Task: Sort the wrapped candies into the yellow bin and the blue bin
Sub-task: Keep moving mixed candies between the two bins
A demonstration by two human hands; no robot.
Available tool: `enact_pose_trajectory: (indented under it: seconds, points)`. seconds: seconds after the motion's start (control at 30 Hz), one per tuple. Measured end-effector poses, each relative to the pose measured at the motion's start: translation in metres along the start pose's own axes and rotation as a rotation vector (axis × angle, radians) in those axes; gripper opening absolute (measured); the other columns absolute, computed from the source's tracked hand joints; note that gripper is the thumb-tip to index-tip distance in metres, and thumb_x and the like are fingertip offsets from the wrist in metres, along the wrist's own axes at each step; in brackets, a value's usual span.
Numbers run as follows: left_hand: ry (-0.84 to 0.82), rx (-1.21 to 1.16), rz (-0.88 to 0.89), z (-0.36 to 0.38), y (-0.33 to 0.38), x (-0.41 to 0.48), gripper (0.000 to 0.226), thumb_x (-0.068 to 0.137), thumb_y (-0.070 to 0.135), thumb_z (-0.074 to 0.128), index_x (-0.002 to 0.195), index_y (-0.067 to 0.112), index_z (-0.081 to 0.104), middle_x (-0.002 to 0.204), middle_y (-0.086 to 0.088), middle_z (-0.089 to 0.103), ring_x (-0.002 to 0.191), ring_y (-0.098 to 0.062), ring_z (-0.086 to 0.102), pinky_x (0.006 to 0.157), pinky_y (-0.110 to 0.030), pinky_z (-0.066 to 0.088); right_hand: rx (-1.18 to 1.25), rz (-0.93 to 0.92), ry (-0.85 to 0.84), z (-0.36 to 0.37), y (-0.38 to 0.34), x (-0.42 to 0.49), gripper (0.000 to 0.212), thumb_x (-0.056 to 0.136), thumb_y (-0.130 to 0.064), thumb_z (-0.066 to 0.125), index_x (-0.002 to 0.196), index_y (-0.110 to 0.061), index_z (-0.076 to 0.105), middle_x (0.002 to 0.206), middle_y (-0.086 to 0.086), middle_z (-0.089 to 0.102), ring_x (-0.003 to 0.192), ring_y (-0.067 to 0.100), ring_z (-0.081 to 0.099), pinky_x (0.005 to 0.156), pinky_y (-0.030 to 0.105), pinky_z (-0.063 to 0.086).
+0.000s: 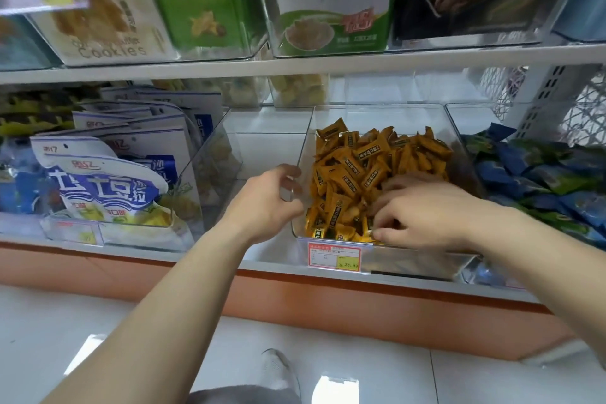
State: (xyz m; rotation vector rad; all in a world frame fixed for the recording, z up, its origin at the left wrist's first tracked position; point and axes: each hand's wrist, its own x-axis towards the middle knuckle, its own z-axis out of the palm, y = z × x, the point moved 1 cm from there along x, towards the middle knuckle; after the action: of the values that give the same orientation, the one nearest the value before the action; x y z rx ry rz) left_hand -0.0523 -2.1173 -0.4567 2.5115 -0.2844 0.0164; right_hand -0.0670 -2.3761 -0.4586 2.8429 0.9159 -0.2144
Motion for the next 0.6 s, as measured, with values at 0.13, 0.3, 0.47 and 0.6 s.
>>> enact_pose_trajectory:
  seconds: [0.13, 0.3, 0.47, 0.6]
  points:
    - [0.001, -0.035, 0.01, 0.003, -0.003, -0.001, 0.056, 0.086, 0.026, 0.065, 0.141, 0.026, 0.049, 0.121, 0.01, 0.064, 0.1, -0.015, 0.063, 0.081, -0.024, 0.05, -0.037, 0.108, 0.068, -0.007, 0.021, -0.004, 0.018, 0.091, -0.055, 0.054, 0.099, -0.046, 0.067, 0.141, -0.026, 0.044, 0.127, 0.015, 0.039, 0.103, 0.037, 0.031]
    - [0.002, -0.06, 0.01, 0.005, -0.005, -0.003, 0.057, 0.088, 0.033, 0.065, 0.142, 0.025, 0.048, 0.122, 0.008, 0.064, 0.099, -0.016, 0.063, 0.083, -0.027, 0.051, -0.06, 0.202, 0.139, -0.013, 0.027, 0.014, 0.016, 0.091, -0.044, 0.064, 0.106, -0.041, 0.066, 0.151, -0.012, 0.038, 0.131, 0.024, 0.038, 0.102, 0.046, 0.044]
    - [0.123, -0.042, 0.005, 0.005, 0.014, 0.008, 0.055, 0.082, 0.034, 0.07, 0.133, 0.019, 0.054, 0.121, -0.001, 0.065, 0.099, -0.02, 0.063, 0.082, -0.032, 0.052, 0.099, 0.149, 0.37, -0.029, 0.016, 0.019, 0.008, 0.085, -0.035, 0.071, 0.091, -0.039, 0.07, 0.119, -0.011, 0.057, 0.113, 0.016, 0.049, 0.081, 0.032, 0.042]
    - [0.218, 0.02, 0.018, 0.013, 0.041, 0.01, 0.062, 0.081, 0.036, 0.071, 0.137, 0.022, 0.05, 0.131, -0.013, 0.054, 0.118, -0.034, 0.055, 0.095, -0.043, 0.051, 0.355, 0.031, 0.008, -0.006, -0.009, 0.001, 0.022, 0.095, -0.026, 0.062, 0.113, -0.035, 0.072, 0.112, -0.02, 0.069, 0.103, 0.0, 0.062, 0.09, 0.02, 0.045]
